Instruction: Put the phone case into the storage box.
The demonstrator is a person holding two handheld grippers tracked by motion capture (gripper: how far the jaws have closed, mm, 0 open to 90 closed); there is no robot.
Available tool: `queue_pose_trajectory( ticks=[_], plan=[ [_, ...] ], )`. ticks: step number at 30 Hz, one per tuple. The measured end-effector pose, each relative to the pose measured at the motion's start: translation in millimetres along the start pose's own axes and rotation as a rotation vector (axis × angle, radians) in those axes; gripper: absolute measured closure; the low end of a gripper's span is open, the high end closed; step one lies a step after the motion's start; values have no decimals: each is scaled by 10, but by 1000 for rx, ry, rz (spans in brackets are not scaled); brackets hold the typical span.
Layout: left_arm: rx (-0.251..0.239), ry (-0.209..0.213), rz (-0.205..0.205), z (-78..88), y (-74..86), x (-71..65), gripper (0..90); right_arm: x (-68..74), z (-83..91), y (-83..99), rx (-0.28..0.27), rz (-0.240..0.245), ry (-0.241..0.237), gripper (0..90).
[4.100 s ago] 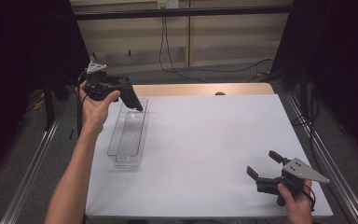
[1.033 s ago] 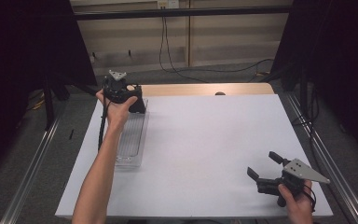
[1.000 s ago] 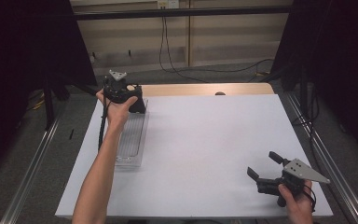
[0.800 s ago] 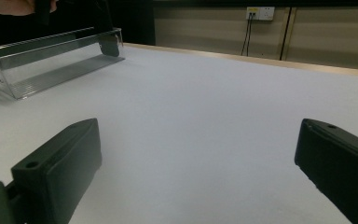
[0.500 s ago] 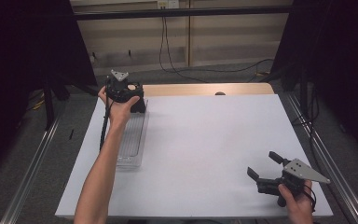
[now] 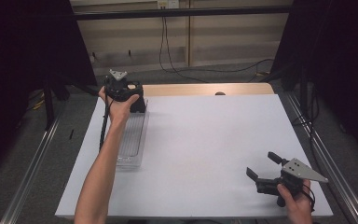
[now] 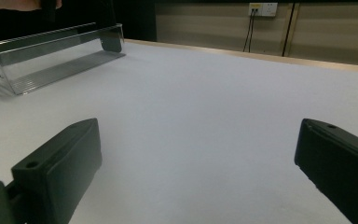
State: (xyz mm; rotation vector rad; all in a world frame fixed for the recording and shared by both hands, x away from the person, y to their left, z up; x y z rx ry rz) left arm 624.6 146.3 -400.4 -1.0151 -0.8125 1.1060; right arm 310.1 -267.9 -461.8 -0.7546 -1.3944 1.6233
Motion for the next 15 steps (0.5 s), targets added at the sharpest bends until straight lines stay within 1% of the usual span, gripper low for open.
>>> queue_pose_trajectory(
  ticks=[1, 2, 3, 6, 7, 8, 9, 12, 13, 15],
  plan=[
    [3, 6, 4, 4, -3, 14, 100, 5, 0, 1, 1, -2, -2, 3],
    [-6, 9, 14, 4, -12, 24, 96, 8, 0, 0, 0, -8, -1, 3],
    [-9, 16, 12, 6, -16, 35, 88, 2, -1, 2, 0, -3, -2, 3],
    [-17, 49, 30, 2, -22, 23, 70, -8, -3, 5, 1, -3, -1, 3],
    [-16, 51, 22, 0, -20, 22, 62, -3, -5, 5, 1, -11, -1, 3],
    [-29, 50, 33, -9, -28, 17, 55, -4, -6, 7, 2, -10, 0, 3],
    [-30, 63, 29, -10, -27, 17, 50, -4, -9, 7, 1, -11, 1, 3],
    [-39, 63, 22, -12, -34, 27, 39, 2, -4, 7, 2, -10, -1, 2],
    [-43, 69, 25, -13, -37, 23, 38, 0, -3, 8, 2, -10, -1, 3],
    [-43, 69, 33, -18, -32, 23, 34, -7, -4, 12, 3, -11, 1, 3]
  ],
)
Point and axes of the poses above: each handheld gripper's, and its own axes: z roughly backward along the jaws, y roughly out of its underside, x roughly to its left, the point moved 8 cm from there along -z, roughly forward along the jaws, and after that the axes turned 5 degrees about -x, right-handed, at the moved point
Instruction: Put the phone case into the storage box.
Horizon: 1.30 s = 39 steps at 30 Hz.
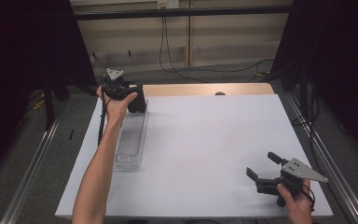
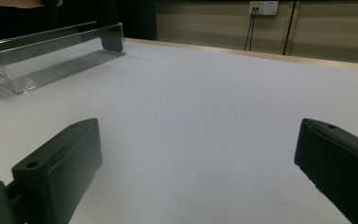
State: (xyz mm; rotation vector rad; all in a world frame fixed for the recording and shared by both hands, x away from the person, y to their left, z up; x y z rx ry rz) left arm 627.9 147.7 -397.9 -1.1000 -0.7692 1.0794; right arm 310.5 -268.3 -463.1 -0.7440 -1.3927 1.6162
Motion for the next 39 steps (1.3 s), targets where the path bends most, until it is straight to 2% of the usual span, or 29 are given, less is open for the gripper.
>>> queue_pose_trajectory(
  ticks=[2, 5, 13, 21, 26, 31, 33, 37, 39],
  plan=[
    [-2, 5, 4, -8, 8, -3, 34, -5, 0, -2, -3, 1, 2, 3],
    [-6, 11, -17, -15, 15, -20, 33, 3, 2, 0, 0, 1, -1, 3],
    [-63, 38, 18, 3, -57, -37, 31, -2, 0, 5, 0, 1, 0, 3],
    [-97, 50, 10, 77, -147, -10, 18, 4, 2, 0, -2, 0, -1, 2],
    [-109, 70, 27, 119, -182, -13, 18, 3, 6, -6, -7, 5, 1, 3],
    [-135, 91, 14, 171, -233, -20, 16, 3, 9, -13, -11, 9, 2, 3],
    [-140, 105, 25, 188, -251, -29, 16, 1, 9, -12, -11, 10, 2, 3],
    [-154, 97, 20, 235, -281, -17, 15, 1, 10, -13, -10, 11, 2, 3],
    [-158, 106, 19, 268, -288, -18, 15, 5, 12, -17, -12, 11, 1, 3]
  ],
)
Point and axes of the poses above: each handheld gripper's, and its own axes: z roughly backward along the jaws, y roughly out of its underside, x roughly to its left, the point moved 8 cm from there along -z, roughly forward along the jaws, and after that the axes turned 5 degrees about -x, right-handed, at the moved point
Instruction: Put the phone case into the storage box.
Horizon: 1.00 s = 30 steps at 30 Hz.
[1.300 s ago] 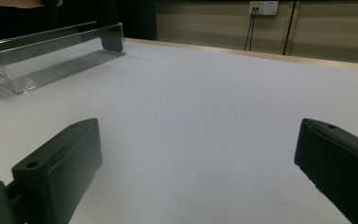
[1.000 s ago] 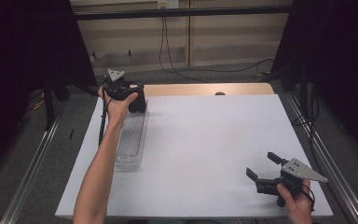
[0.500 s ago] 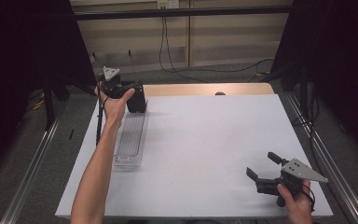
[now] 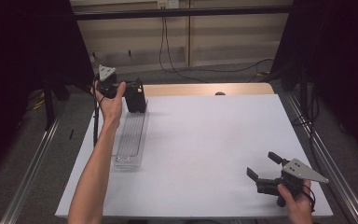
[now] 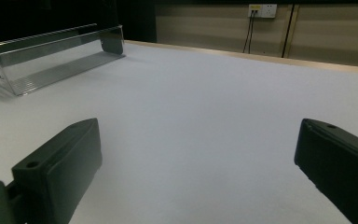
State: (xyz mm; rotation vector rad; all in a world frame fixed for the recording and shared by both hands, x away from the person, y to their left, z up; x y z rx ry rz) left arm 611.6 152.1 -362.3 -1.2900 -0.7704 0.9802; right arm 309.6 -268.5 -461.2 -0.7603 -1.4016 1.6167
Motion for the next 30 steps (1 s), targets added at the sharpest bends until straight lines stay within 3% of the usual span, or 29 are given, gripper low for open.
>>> queue_pose_trajectory(
  ticks=[9, 12, 18, 30],
  plan=[
    [-8, 21, -17, 131, -19, -29, 19, -15, 4, 1, -1, 2, 1, 3],
    [-14, 53, -12, 170, -43, -55, 19, -17, -3, 7, 1, -3, 5, 3],
    [-27, 54, -3, 262, -54, -43, 19, -16, 2, -9, -4, 0, 6, 3],
    [-38, 97, -16, 452, -56, -59, 19, -52, -6, -19, -6, 3, 24, 2]
  ],
)
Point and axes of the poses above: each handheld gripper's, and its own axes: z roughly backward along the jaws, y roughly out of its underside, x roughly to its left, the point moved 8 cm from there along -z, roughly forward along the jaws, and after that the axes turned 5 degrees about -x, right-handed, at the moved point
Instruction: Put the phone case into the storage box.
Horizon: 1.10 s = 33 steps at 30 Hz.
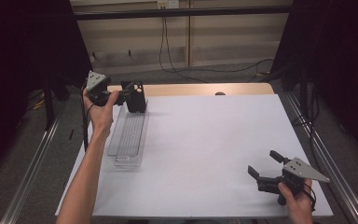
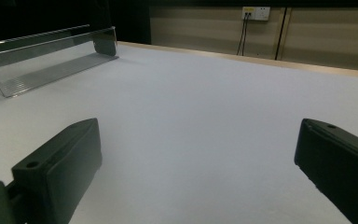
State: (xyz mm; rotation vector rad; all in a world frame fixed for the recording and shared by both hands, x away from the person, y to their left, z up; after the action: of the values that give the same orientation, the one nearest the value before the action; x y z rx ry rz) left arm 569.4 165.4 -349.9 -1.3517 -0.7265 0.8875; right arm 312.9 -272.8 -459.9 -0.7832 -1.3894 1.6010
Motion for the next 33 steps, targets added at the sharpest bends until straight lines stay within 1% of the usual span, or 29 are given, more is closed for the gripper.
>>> queue_pose_trajectory(
  ticks=[2, 3, 5, 7, 8, 9, 10, 11, 13, 14, 15, 16, 17, 19, 21, 24, 26, 28, 30, 33],
  plan=[
    [-2, 4, -8, 35, 21, -20, 23, 0, 4, -12, -5, 8, 5, 2],
    [0, 11, -6, 49, 41, -36, 23, 13, 10, -19, -6, 4, 2, 2],
    [8, 11, -17, 72, 77, -52, 23, 22, 16, -29, -13, 9, 1, 0],
    [1, 24, -8, 101, 86, -74, 23, 31, 12, -33, -15, 10, -6, 0],
    [1, 26, -14, 120, 92, -86, 22, 30, 7, -36, -17, 9, -5, 0],
    [13, 30, -32, 143, 105, -102, 22, 28, 4, -37, -18, 10, -7, 0],
    [17, 26, -47, 171, 115, -114, 22, 22, 1, -39, -22, 7, -4, 0],
    [8, 22, -57, 201, 115, -116, 22, 18, 0, -37, -22, 4, 0, 0],
    [8, 35, -45, 249, 124, -141, 21, 8, 1, -29, -20, 4, 1, 0],
    [4, 29, -45, 272, 133, -152, 21, 4, 2, -26, -17, 4, 3, 0],
    [15, 20, -64, 292, 158, -168, 21, 4, 7, -30, -17, -4, 4, 0],
    [14, 34, -71, 308, 187, -207, 21, -2, 14, -37, -22, 0, 6, 0],
    [17, 48, -69, 323, 215, -247, 22, -2, 26, -45, -24, 2, 11, 0],
    [12, 52, -79, 363, 242, -297, 24, 0, 39, -48, -29, 5, 9, 0],
    [14, 72, -72, 394, 259, -334, 26, -5, 37, -43, -27, 7, 11, 0],
    [5, 71, -52, 447, 260, -354, 28, -3, 35, -47, -27, 6, 11, 0],
    [1, 69, -47, 490, 266, -362, 29, 3, 41, -52, -29, 6, 9, 0],
    [3, 76, -33, 540, 285, -384, 29, 6, 44, -53, -29, 8, 7, 0],
    [10, 78, -45, 581, 297, -402, 33, 7, 45, -53, -30, 9, 8, 0],
    [11, 91, -44, 652, 314, -442, 33, 9, 47, -54, -29, 8, 7, 0]
  ],
)
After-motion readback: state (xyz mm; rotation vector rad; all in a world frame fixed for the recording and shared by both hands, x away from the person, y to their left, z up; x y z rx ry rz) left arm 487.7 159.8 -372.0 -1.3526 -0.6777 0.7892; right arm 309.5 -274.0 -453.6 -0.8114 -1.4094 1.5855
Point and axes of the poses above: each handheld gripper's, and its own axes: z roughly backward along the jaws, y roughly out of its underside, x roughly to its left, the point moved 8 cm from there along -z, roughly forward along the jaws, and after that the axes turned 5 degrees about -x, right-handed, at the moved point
